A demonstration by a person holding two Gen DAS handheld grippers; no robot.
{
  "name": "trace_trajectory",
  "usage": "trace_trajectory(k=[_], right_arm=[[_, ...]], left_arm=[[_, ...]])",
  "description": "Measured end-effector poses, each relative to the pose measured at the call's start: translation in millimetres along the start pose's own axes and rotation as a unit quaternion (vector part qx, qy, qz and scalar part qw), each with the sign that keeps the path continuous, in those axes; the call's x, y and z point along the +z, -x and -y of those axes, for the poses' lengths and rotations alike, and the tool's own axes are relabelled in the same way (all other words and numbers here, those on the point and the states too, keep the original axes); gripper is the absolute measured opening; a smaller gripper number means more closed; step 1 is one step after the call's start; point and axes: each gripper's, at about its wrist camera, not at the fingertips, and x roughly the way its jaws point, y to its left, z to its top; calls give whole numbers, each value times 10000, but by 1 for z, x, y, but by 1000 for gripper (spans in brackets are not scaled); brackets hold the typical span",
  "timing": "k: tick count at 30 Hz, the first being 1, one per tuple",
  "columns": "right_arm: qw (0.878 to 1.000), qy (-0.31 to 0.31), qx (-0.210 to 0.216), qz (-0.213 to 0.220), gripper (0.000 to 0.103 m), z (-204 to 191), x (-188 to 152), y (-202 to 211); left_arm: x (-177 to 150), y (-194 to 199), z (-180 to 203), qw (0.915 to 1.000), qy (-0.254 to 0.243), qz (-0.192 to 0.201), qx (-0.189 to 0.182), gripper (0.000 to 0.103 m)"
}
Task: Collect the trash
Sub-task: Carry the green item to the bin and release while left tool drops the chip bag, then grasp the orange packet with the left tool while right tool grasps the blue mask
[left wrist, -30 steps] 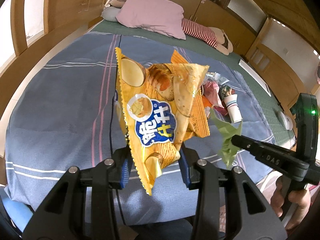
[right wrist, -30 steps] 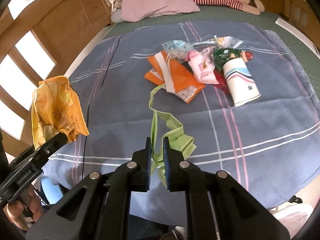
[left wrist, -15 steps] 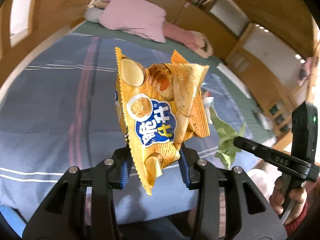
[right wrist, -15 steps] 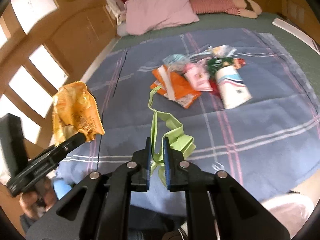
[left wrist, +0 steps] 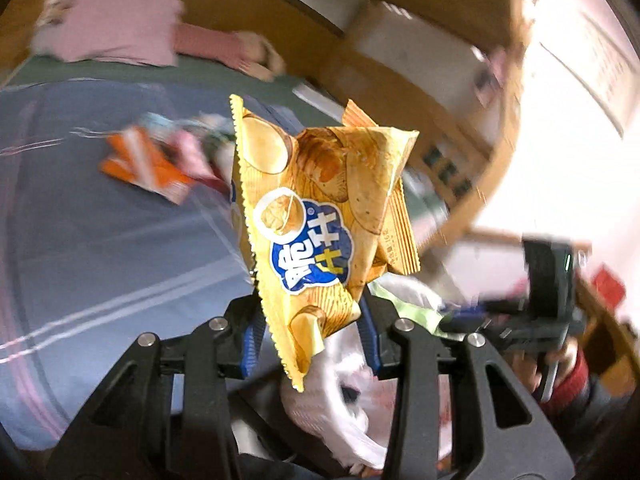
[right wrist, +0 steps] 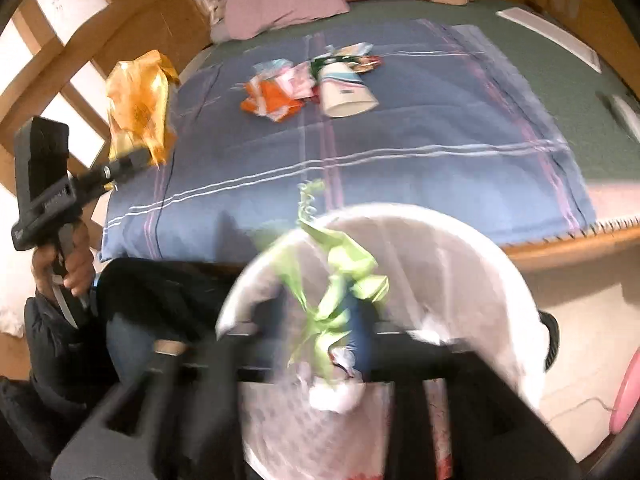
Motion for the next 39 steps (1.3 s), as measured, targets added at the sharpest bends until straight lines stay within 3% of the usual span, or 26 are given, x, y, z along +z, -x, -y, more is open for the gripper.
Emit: trace_trajectory(k=[1,6,8,9,11,12,16,18,20,21,22,24,25,29,31,33,36,39], right_arm=[[9992,-197,-115,324,79,12,0,15],[9800,-1356,-344,1416,80,69,11,74],[9714,-1596,-505,1682,81,82,15,89],[9689,-1666,-555,1743,82,85,17,91],[9681,-1710,-536,1752,84,89,19,90],[9692,-1711,-473,1709,84,87,23,84],[9740,-1571,-376,1590,84,83,40,72],[9762,-1477,-369,1544,84,72,56,62],[9816,-1238,-249,1431,84,54,74,42],[9840,-1117,-207,1374,84,45,82,31],[9878,-878,-150,1274,84,29,94,14],[9941,-272,-21,1052,84,-12,121,-29],[9954,-45,15,958,84,-30,132,-50],[9967,637,59,508,84,-98,168,-132],[9935,1099,-128,251,84,-134,187,-186],[9917,1253,-255,116,84,-152,201,-220],[9936,996,-431,-310,84,-159,229,-282],[9885,969,-1062,-474,84,-158,248,-325]], left_arm=[[-4,-8,8,9999,-88,-124,-82,41],[-39,-64,67,9894,-738,-1001,-754,42],[-57,-90,94,9774,-1166,-1481,-958,50],[-67,-101,106,9717,-1353,-1680,-961,61],[-77,-112,116,9683,-1511,-1823,-796,67],[-76,-114,117,9687,-1506,-1820,-759,67],[-56,-91,86,9849,-828,-1303,-789,78],[-35,-69,60,9929,-611,-911,-452,79],[-7,-42,24,9981,-229,-453,347,81],[5,-31,6,9962,-3,-351,796,81],[20,-16,-24,9867,399,-293,1550,80],[35,3,-64,9642,882,-314,2481,80],[39,12,-84,9569,1049,-214,2700,79],[21,35,-156,9413,1888,129,2796,79],[6,39,-191,9185,2558,-110,3013,79],[6,43,-205,9155,2799,-44,2889,79],[2,47,-216,9090,2975,-47,2920,80],[3,45,-213,9106,2946,-93,2898,81]])
